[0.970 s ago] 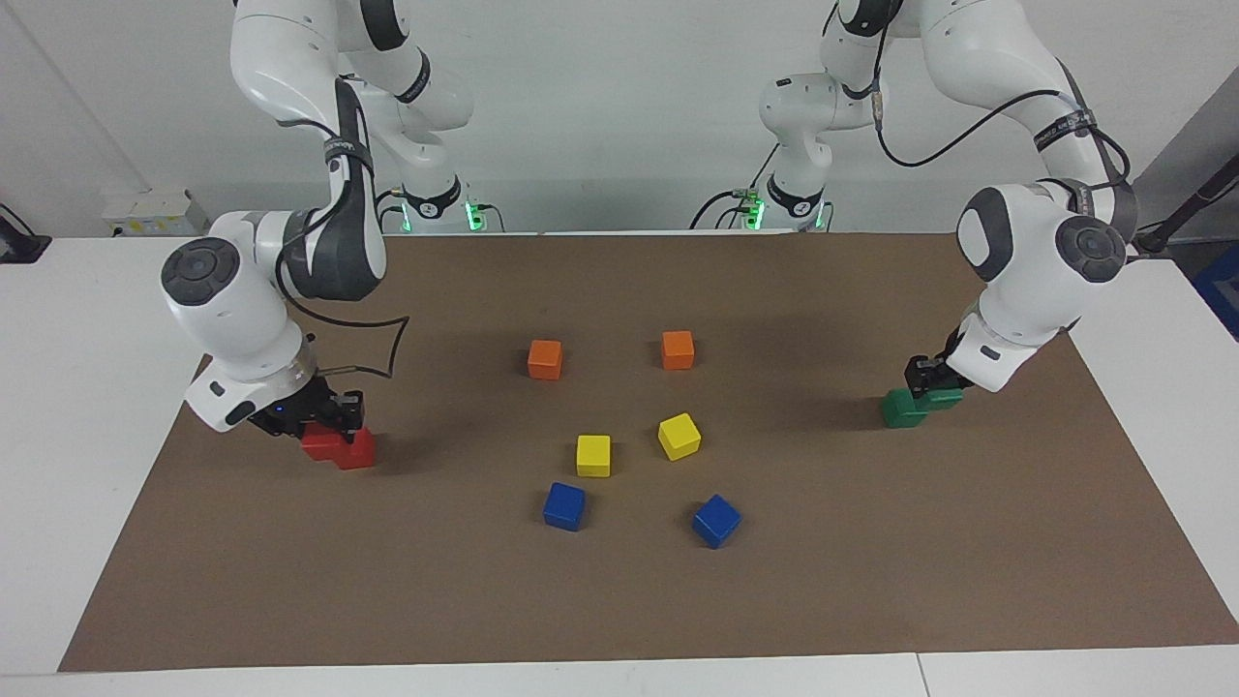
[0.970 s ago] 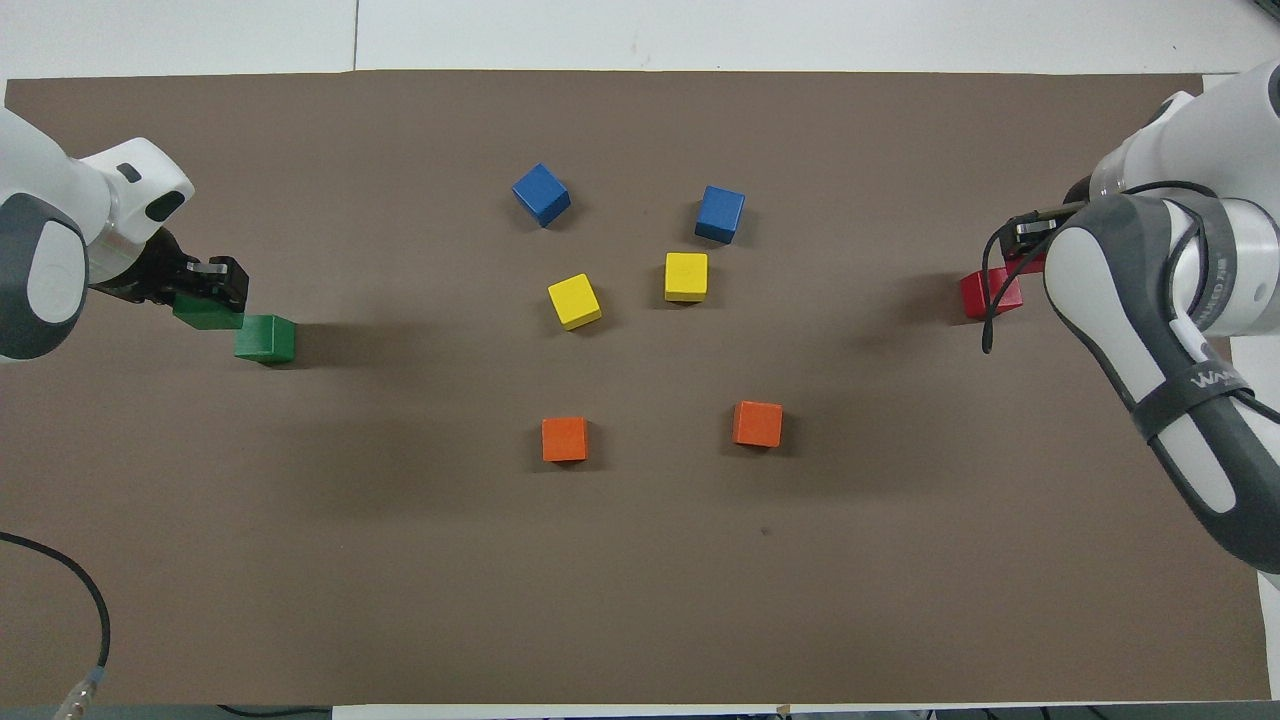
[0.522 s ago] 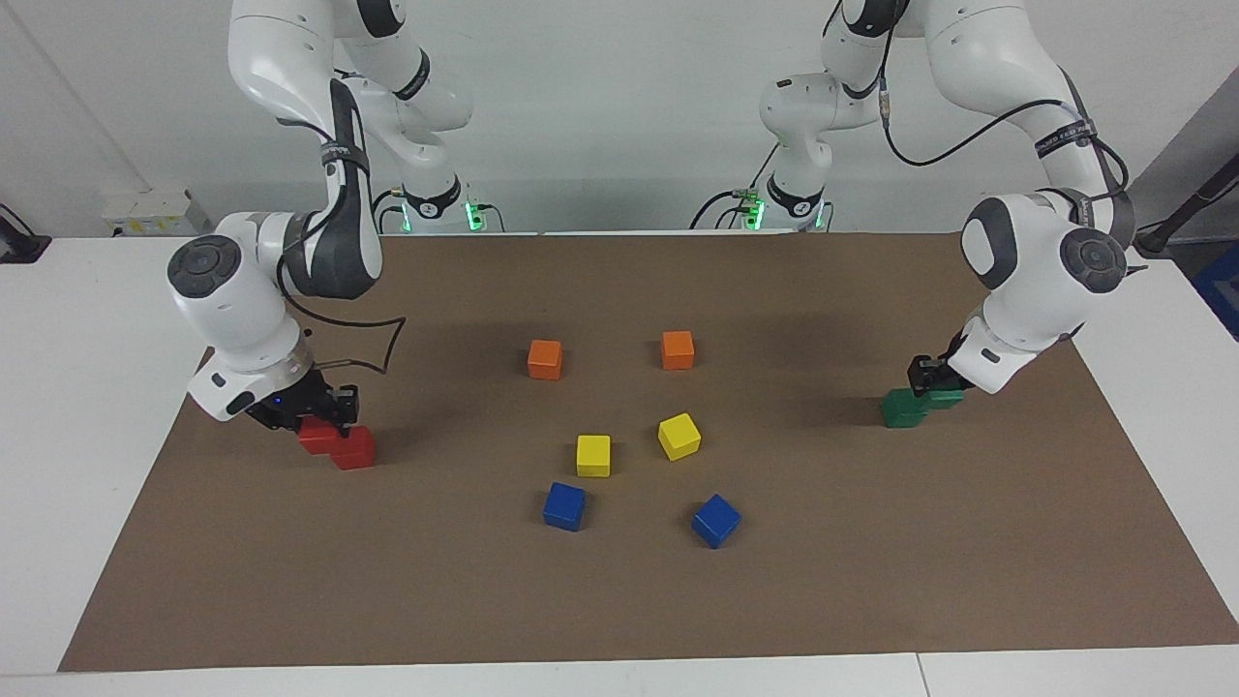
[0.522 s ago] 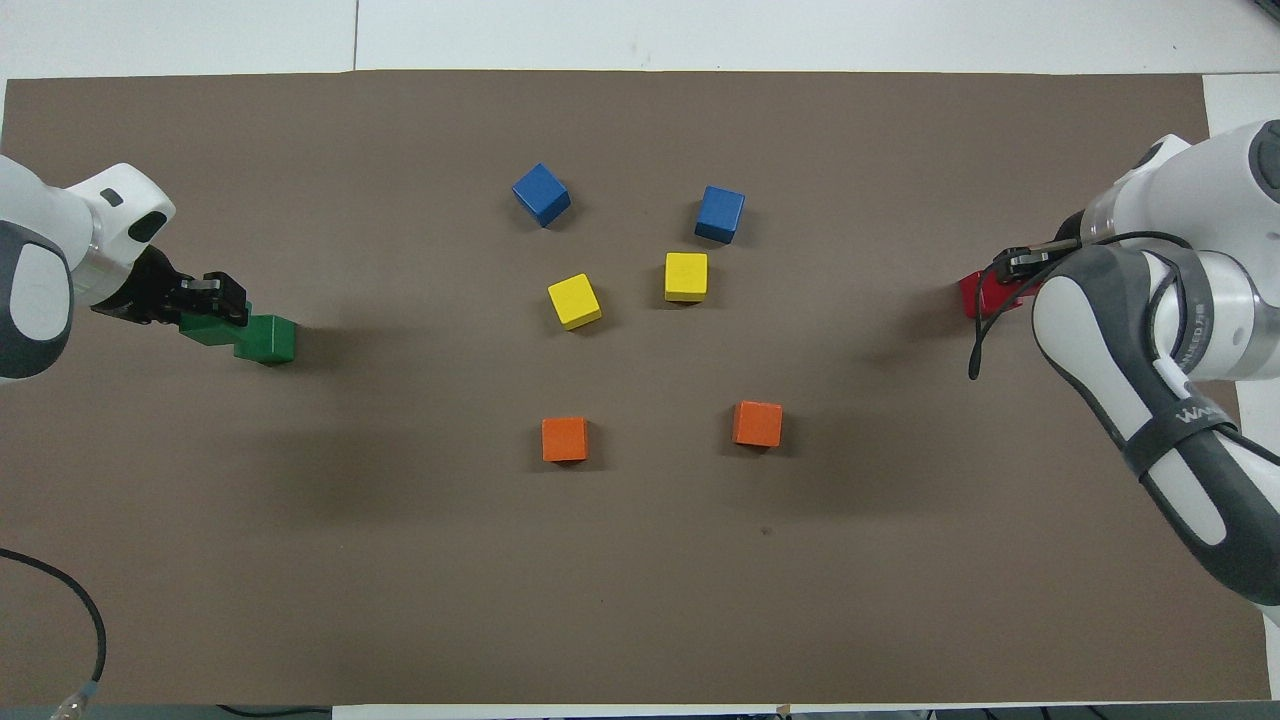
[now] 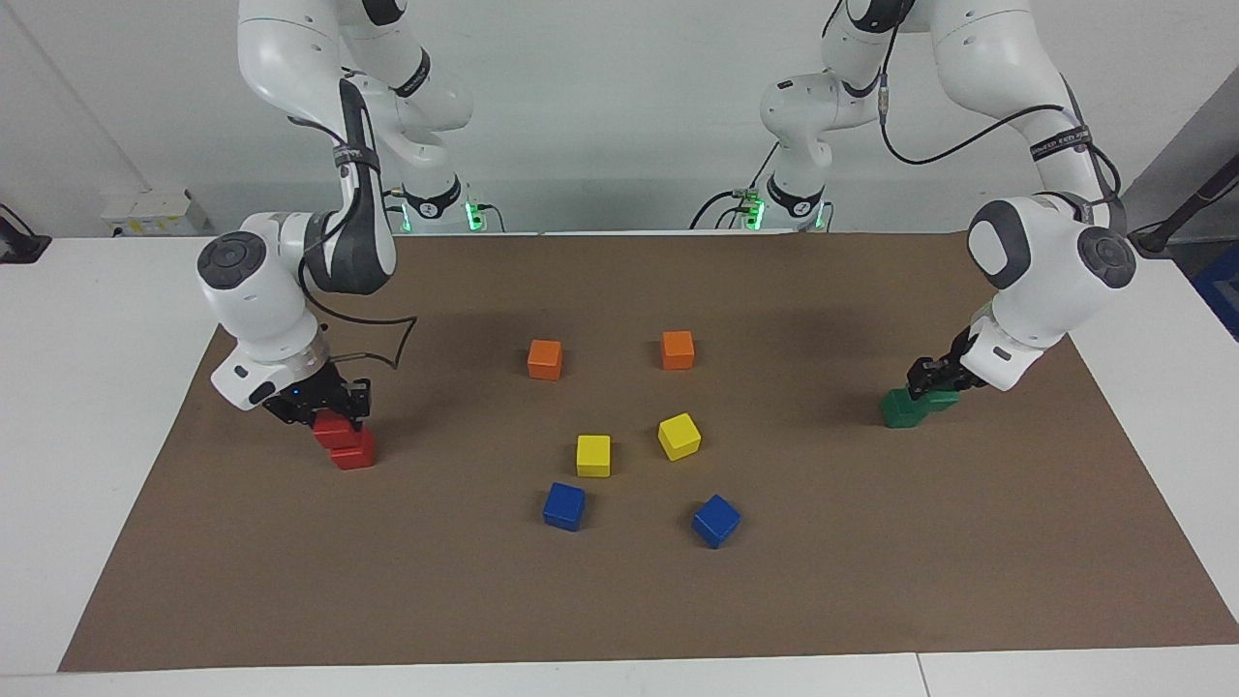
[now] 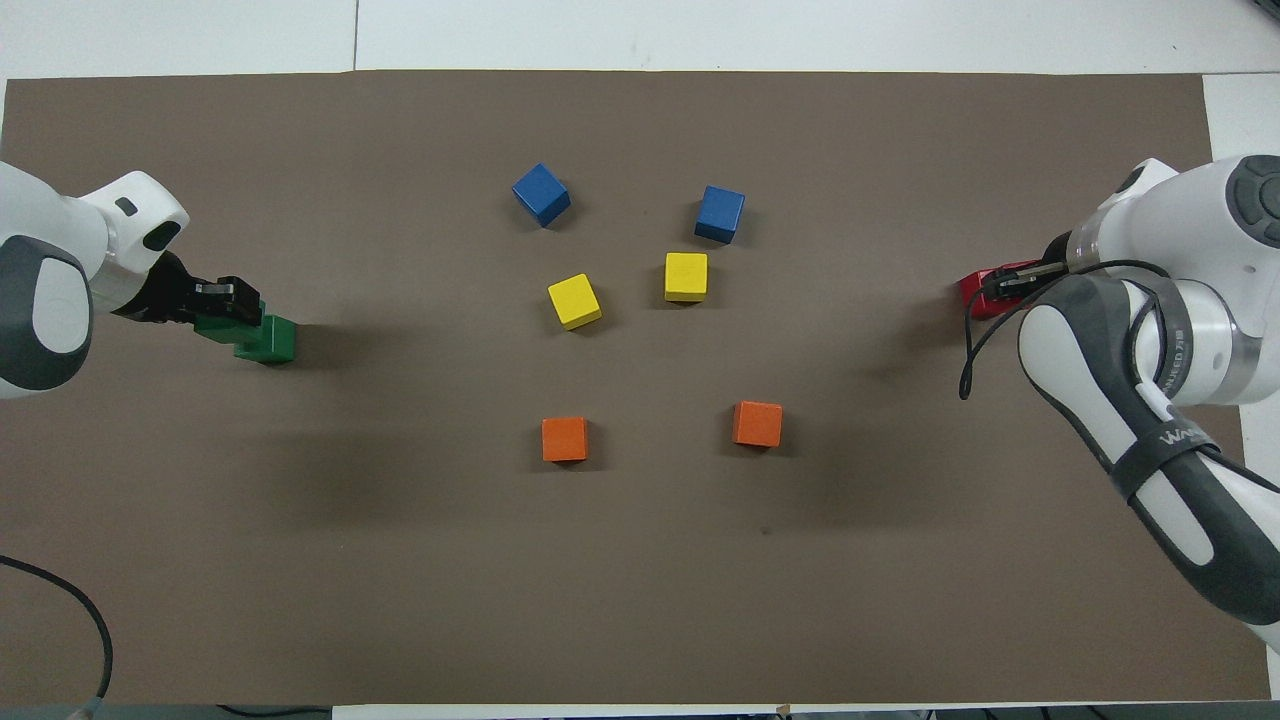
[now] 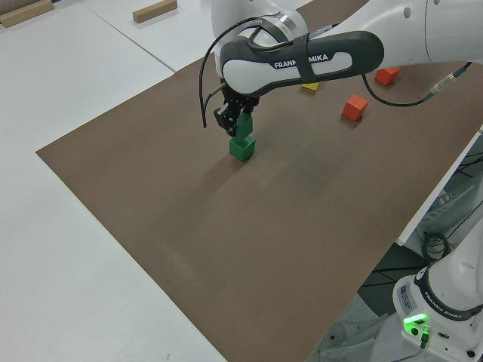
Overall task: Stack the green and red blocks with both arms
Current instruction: 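Open the left gripper on the stack while the right gripper releases red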
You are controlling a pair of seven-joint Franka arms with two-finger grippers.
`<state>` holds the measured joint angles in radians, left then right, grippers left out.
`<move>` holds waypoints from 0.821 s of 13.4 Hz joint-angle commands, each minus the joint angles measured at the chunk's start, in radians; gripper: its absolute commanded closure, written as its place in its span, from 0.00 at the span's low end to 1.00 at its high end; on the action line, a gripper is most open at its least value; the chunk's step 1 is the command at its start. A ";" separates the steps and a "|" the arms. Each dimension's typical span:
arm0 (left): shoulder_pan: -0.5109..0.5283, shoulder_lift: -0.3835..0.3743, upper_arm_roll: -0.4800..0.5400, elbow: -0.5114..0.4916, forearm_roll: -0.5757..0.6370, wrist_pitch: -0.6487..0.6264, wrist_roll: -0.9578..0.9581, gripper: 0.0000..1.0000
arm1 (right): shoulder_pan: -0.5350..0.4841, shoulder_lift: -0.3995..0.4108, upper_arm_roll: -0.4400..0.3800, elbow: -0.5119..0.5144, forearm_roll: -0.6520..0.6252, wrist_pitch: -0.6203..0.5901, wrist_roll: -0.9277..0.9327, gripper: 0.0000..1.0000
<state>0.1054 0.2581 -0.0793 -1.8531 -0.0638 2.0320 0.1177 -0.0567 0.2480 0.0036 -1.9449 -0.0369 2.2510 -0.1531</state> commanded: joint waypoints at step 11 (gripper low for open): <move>0.002 -0.060 0.016 -0.080 0.007 0.030 0.031 1.00 | -0.009 -0.010 0.007 -0.034 0.002 0.053 -0.042 1.00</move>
<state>0.1007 0.2443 -0.0680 -1.8732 -0.0629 2.0329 0.1348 -0.0567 0.2481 0.0036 -1.9606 -0.0369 2.2816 -0.1660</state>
